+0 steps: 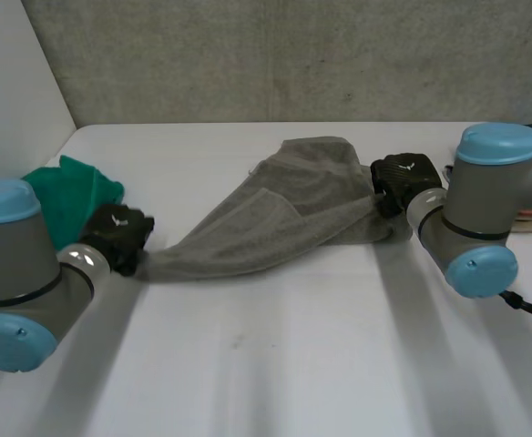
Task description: Fold the laundry.
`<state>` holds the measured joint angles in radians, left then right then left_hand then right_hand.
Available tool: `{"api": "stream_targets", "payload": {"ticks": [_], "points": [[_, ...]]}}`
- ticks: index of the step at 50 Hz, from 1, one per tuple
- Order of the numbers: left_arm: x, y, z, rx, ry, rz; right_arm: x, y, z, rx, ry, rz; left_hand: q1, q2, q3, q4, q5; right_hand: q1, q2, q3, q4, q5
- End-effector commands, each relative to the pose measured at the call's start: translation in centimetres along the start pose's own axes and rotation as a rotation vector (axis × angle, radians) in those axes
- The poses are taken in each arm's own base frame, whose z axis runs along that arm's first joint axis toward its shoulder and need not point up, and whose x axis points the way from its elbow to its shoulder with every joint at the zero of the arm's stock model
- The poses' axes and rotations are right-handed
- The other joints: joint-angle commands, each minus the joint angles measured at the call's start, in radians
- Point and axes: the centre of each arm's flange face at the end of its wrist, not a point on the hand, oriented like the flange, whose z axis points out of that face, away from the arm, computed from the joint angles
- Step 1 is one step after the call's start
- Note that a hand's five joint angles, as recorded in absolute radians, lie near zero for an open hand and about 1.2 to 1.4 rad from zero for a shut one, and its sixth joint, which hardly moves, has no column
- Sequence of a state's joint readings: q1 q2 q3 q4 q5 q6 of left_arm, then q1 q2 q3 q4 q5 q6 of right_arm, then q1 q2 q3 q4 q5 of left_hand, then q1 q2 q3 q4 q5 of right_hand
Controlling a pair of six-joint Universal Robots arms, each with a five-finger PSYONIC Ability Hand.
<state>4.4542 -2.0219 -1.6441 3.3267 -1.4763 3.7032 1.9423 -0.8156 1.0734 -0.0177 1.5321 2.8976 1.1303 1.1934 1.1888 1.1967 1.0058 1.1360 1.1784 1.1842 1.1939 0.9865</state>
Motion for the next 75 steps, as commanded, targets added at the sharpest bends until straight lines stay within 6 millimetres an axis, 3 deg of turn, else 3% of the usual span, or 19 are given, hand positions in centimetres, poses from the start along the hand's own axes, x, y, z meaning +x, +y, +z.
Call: {"api": "stream_targets", "payload": {"ticks": [1,2,4,8,12,16,20,28,32,39,41,43,48,52,55,60,64,68,75], "points": [[-1.3,-5.1,-2.9,0.158,-0.053,-0.021,0.4,-1.0,-4.7,-0.073,-0.022,-0.130,0.266,0.203,0.207,0.200,0.216,0.260,0.218,0.212,0.202,0.235],[-1.9,-7.3,-4.6,0.220,-0.061,-0.018,1.2,-2.0,-6.2,-0.064,-0.008,-0.172,0.266,0.203,0.207,0.200,0.216,0.260,0.218,0.212,0.202,0.235],[-2.5,-9.2,-6.3,0.273,-0.073,-0.018,2.3,-3.4,-7.5,-0.028,0.018,-0.209,0.266,0.203,0.207,0.200,0.216,0.260,0.218,0.212,0.202,0.235],[-5.0,-15.3,-11.7,0.493,-0.139,-0.048,4.9,-10.4,-10.4,0.228,0.106,-0.296,0.266,0.203,0.207,0.200,0.216,0.260,0.218,0.212,0.202,0.235],[-6.7,-19.5,-15.6,0.659,-0.179,-0.103,6.2,-16.2,-12.1,0.420,0.161,-0.272,0.266,0.203,0.207,0.200,0.216,0.260,0.218,0.212,0.202,0.235],[-7.8,-21.8,-16.9,0.724,-0.196,-0.140,7.3,-20.4,-12.9,0.557,0.169,-0.188,0.266,0.203,0.207,0.200,0.216,0.260,0.218,0.212,0.202,0.235],[-8.2,-22.4,-16.2,0.702,-0.204,-0.151,7.2,-21.0,-10.0,0.590,0.128,-0.112,0.266,0.203,0.207,0.200,0.216,0.260,0.218,0.212,0.202,0.235],[-7.5,-20.6,-12.6,0.592,-0.196,-0.170,4.5,-18.1,-2.3,0.566,0.105,-0.091,0.266,0.203,0.207,0.200,0.216,0.260,0.218,0.212,0.202,0.235],[-6.1,-18.9,-11.4,0.522,-0.160,-0.179,0.5,-14.3,2.4,0.573,0.055,-0.111,0.266,0.203,0.207,0.200,0.216,0.260,0.218,0.212,0.202,0.235],[-4.1,-17.3,-10.8,0.475,-0.109,-0.179,-5.4,-7.5,7.2,0.610,0.015,-0.167,0.266,0.203,0.207,0.200,0.216,0.260,0.218,0.212,0.202,0.235],[-3.8,-17.1,-10.7,0.472,-0.102,-0.180,-6.4,-6.5,7.8,0.625,0.020,-0.186,0.266,0.203,0.207,0.200,0.216,-0.230,-0.273,-0.278,-0.288,-0.255],[-3.4,-16.8,-10.4,0.460,-0.098,-0.183,-7.0,-6.0,8.3,0.652,0.039,-0.204,0.266,0.203,0.207,0.200,0.216,-0.961,-1.004,-1.010,-1.019,-0.986],[-3.7,-17.0,-10.2,0.459,-0.112,-0.187,-4.3,-10.4,7.0,0.702,0.176,-0.166,0.266,0.203,0.207,0.200,0.216,-0.961,-1.004,-1.010,-1.019,-0.986],[-4.0,-17.7,-10.4,0.483,-0.122,-0.185,-2.2,-13.6,3.7,0.599,0.214,-0.161,0.266,0.203,0.207,0.200,0.216,-0.961,-1.004,-1.010,-1.019,-0.986],[-4.4,-18.7,-10.5,0.511,-0.131,-0.186,-1.0,-14.3,-1.0,0.396,0.158,-0.182,0.266,0.203,0.207,0.200,0.216,-0.961,-1.004,-1.010,-1.019,-0.986],[-4.7,-19.9,-10.8,0.544,-0.133,-0.187,-1.1,-11.3,-6.5,0.111,0.045,-0.153,0.266,0.203,0.207,0.200,0.216,-0.961,-1.004,-1.010,-1.019,-0.986],[-4.6,-21.1,-11.6,0.567,-0.119,-0.189,-2.6,-6.3,-10.4,-0.083,-0.071,-0.018,0.266,0.203,0.207,0.200,0.216,-0.961,-1.004,-1.010,-1.019,-0.986],[-4.3,-21.9,-12.4,0.580,-0.106,-0.189,-4.8,-1.6,-12.2,-0.192,-0.180,0.111,0.266,0.203,0.207,0.200,0.216,-0.961,-1.004,-1.010,-1.019,-0.986],[-4.1,-22.7,-13.0,0.602,-0.098,-0.191,-8.3,2.6,-12.9,-0.184,-0.233,0.254,0.266,0.203,0.207,0.200,0.216,-0.961,-1.004,-1.010,-1.019,-0.986]]}}
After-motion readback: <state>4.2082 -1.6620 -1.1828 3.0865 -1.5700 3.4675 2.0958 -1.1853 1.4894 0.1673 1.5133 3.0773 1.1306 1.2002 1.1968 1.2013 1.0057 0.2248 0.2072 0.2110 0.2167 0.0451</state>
